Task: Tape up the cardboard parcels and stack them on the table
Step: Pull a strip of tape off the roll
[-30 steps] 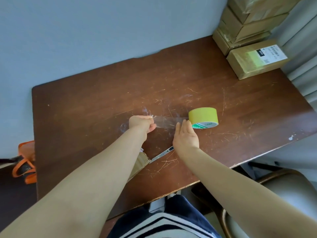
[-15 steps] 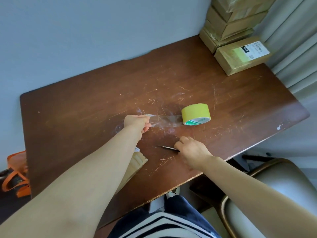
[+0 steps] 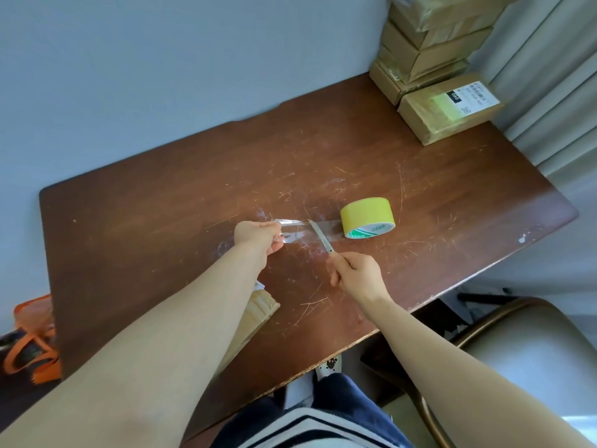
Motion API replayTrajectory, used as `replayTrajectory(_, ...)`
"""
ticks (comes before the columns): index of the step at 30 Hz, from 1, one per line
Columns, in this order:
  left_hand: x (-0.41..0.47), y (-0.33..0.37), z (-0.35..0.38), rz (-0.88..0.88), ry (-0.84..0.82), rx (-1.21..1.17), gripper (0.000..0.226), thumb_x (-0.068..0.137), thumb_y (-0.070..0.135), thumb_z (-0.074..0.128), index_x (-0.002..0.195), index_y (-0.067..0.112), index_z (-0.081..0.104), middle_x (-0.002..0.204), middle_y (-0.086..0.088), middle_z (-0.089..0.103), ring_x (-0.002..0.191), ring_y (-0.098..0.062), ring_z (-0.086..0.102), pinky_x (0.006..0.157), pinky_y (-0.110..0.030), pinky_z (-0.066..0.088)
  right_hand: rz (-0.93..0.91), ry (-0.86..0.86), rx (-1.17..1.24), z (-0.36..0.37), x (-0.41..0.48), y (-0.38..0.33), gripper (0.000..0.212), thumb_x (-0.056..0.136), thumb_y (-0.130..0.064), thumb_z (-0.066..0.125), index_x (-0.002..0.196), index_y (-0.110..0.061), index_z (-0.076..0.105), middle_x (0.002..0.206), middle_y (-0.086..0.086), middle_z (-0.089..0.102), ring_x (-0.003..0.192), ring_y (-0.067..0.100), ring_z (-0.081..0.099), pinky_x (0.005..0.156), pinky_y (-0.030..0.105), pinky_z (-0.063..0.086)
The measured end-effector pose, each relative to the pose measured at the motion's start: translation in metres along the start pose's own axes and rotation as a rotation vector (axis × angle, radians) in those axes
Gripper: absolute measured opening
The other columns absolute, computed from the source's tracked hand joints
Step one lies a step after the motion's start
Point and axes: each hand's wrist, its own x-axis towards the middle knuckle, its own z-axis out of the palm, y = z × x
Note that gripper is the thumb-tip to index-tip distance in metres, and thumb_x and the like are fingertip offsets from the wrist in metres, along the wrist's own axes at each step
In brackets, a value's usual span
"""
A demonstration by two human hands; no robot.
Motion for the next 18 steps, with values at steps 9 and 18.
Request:
replayTrajectory(9, 0.0, 0.0, 0.002, 0.017, 0.008, 0.013, 0.019, 0.084, 0.002, 0.069, 0.103, -0.001, 0.068, 0.097, -0.017, 0.069, 0.073, -0.019, 0.065, 0.076, -0.032, 0.059, -0.045, 0.026, -0.494, 0.0, 0.01, -0.016, 0.025, 0.101, -0.021, 0.037, 0.085, -0.01, 0.052, 0.077, 0.004, 0.053, 0.071, 0.024, 0.048, 0.053, 0.027, 0.031)
replayTrajectory(18, -0.003, 0.001, 0.002, 0.174, 0.002, 0.084, 0.016, 0.087, 0.006, 0.067, 0.102, 0.0, 0.068, 0.083, -0.012, 0.065, 0.076, -0.022, 0.064, 0.058, -0.023, 0.055, 0.056, 0.006, -0.648, 0.015, 0.022, -0.026, 0.023, 0.099, -0.019, 0.046, 0.108, -0.003, 0.061, 0.097, 0.012, 0.064, 0.091, 0.033, 0.061, 0.066, 0.03, 0.041)
